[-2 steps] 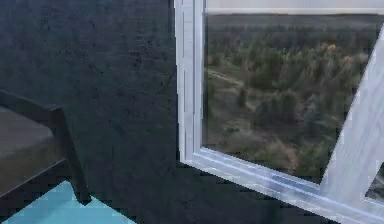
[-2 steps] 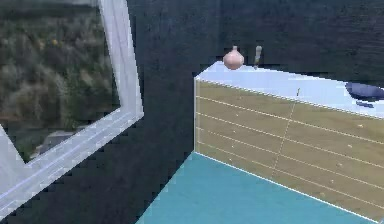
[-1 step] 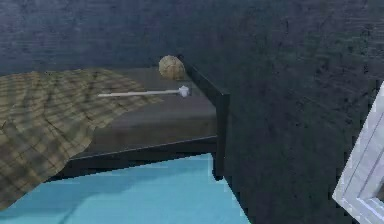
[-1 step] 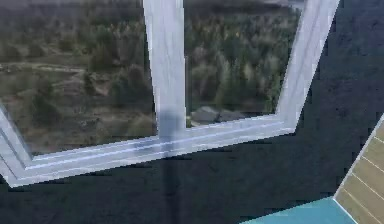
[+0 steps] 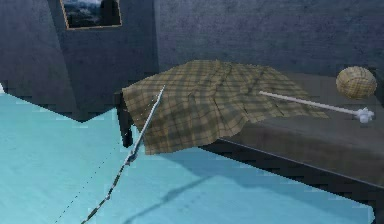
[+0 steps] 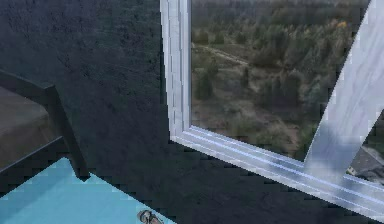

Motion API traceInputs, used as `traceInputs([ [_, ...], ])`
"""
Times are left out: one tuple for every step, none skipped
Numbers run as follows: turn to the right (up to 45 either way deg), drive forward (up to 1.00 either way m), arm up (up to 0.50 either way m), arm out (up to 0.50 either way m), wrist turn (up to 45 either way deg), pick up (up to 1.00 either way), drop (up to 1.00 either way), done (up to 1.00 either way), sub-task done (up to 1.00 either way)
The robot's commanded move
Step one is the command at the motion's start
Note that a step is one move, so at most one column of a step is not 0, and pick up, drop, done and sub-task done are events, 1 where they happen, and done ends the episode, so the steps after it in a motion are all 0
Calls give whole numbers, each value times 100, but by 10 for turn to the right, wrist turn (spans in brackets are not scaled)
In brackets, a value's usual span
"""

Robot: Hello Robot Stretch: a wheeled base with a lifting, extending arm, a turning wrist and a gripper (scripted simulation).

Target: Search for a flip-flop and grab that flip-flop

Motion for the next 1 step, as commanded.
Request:
traceInputs([
  [-150, 0, 0, 0, 0, 0, 0, 0, 0],
])
